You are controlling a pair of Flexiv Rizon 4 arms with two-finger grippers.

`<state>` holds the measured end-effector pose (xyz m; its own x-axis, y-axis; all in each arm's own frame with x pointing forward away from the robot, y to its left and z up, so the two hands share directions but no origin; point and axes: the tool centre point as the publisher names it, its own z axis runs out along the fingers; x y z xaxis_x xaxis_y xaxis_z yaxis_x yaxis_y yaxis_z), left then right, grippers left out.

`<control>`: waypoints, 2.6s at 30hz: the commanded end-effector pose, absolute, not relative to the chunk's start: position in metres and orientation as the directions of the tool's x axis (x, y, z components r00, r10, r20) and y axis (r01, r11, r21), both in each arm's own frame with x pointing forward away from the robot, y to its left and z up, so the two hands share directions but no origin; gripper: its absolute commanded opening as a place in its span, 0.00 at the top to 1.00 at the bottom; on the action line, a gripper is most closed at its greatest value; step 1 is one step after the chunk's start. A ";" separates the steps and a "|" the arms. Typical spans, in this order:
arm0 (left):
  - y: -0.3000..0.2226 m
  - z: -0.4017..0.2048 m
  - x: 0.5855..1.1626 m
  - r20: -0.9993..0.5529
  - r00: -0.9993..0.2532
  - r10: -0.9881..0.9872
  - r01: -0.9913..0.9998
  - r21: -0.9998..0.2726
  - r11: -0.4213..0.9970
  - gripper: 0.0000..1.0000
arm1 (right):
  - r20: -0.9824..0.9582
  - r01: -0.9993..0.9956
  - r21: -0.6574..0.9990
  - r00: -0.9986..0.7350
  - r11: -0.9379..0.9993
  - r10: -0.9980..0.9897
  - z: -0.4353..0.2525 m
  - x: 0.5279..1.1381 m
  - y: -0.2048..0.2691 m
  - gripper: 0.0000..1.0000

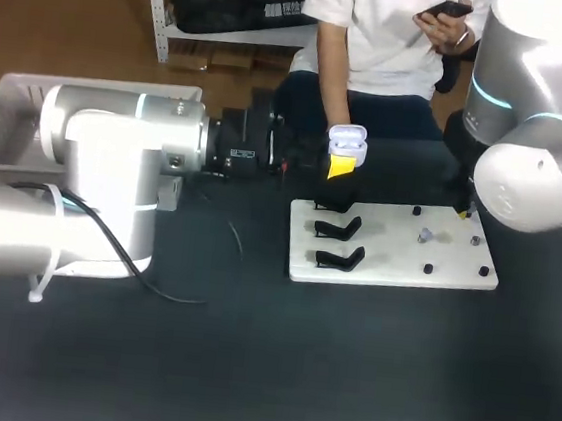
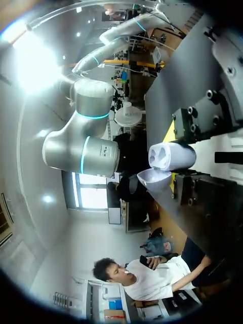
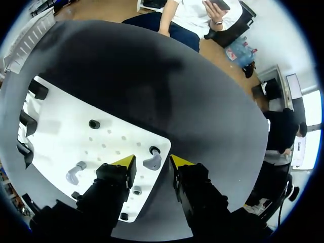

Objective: Pick up each earbud case from the left stands, insert the matching earbuds, close the lid, and place the case in the box.

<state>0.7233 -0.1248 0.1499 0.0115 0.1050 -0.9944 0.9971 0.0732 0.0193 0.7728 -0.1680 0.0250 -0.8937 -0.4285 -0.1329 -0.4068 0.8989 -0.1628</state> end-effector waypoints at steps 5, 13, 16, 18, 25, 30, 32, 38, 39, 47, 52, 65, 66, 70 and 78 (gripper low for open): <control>-0.125 0.148 0.722 -0.995 0.017 0.098 0.997 0.025 0.078 1.00 | -0.132 -0.404 -0.157 -0.896 0.901 -0.425 0.023 0.777 -0.168 0.66; -0.125 0.148 0.722 -0.995 0.017 0.098 0.997 0.025 0.078 1.00 | -0.129 -0.404 -0.150 -0.897 0.903 -0.423 0.021 0.779 -0.168 0.82; -0.125 0.148 0.722 -0.995 0.017 0.098 0.997 0.025 0.078 1.00 | -0.127 -0.403 -0.153 -0.897 0.902 -0.422 0.021 0.778 -0.167 1.00; -0.125 0.148 0.722 -0.995 0.017 0.098 0.997 0.025 0.078 1.00 | -0.129 -0.401 -0.154 -0.898 0.903 -0.421 0.022 0.777 -0.167 1.00; -0.125 0.148 0.722 -0.995 0.017 0.098 0.997 0.025 0.078 1.00 | -0.141 -0.393 -0.179 -0.897 0.902 -0.419 0.046 0.770 -0.166 1.00; -0.125 0.148 0.722 -0.995 0.017 0.098 0.997 0.025 0.078 1.00 | -0.136 -0.388 -0.190 -0.899 0.902 -0.416 0.076 0.757 -0.160 1.00; -0.125 0.148 0.722 -0.995 0.017 0.098 0.997 0.025 0.078 1.00 | -0.135 -0.389 -0.189 -0.899 0.902 -0.416 0.088 0.750 -0.156 1.00; -0.125 0.148 0.722 -0.995 0.017 0.098 0.997 0.025 0.078 1.00 | -0.138 -0.393 -0.178 -0.898 0.902 -0.418 0.124 0.727 -0.139 1.00; -0.125 0.148 0.722 -0.995 0.017 0.098 0.997 0.025 0.078 1.00 | -0.141 -0.393 -0.180 -0.897 0.902 -0.419 0.129 0.724 -0.136 1.00; -0.125 0.148 0.722 -0.995 0.017 0.098 0.997 0.025 0.078 1.00 | -0.118 -0.425 -0.150 -0.889 0.893 -0.443 0.169 0.697 -0.106 1.00; -0.125 0.148 0.722 -0.995 0.017 0.098 0.997 0.025 0.078 1.00 | -0.129 -0.440 -0.140 -0.880 0.887 -0.457 0.184 0.682 -0.085 1.00; -0.125 0.148 0.722 -0.995 0.017 0.098 0.997 0.025 0.078 1.00 | -0.108 -0.490 -0.117 -0.858 0.864 -0.502 0.210 0.658 -0.051 1.00; -0.125 0.148 0.722 -0.995 0.017 0.098 0.997 0.025 0.078 1.00 | -0.117 -0.490 -0.118 -0.857 0.864 -0.502 0.212 0.658 -0.050 1.00; -0.125 0.148 0.722 -0.995 0.017 0.098 0.997 0.025 0.078 1.00 | -0.147 -0.477 -0.100 -0.861 0.873 -0.487 0.214 0.658 -0.050 1.00; -0.125 0.148 0.722 -0.995 0.017 0.098 0.997 0.025 0.078 1.00 | -0.147 -0.477 -0.100 -0.861 0.873 -0.487 0.214 0.658 -0.050 1.00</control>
<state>0.7234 -0.1250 0.1500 0.0113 0.1053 -0.9944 0.9971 0.0730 0.0191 0.6602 -0.0490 0.2144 -0.8610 -0.4888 -0.1408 -0.4790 0.8722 -0.0988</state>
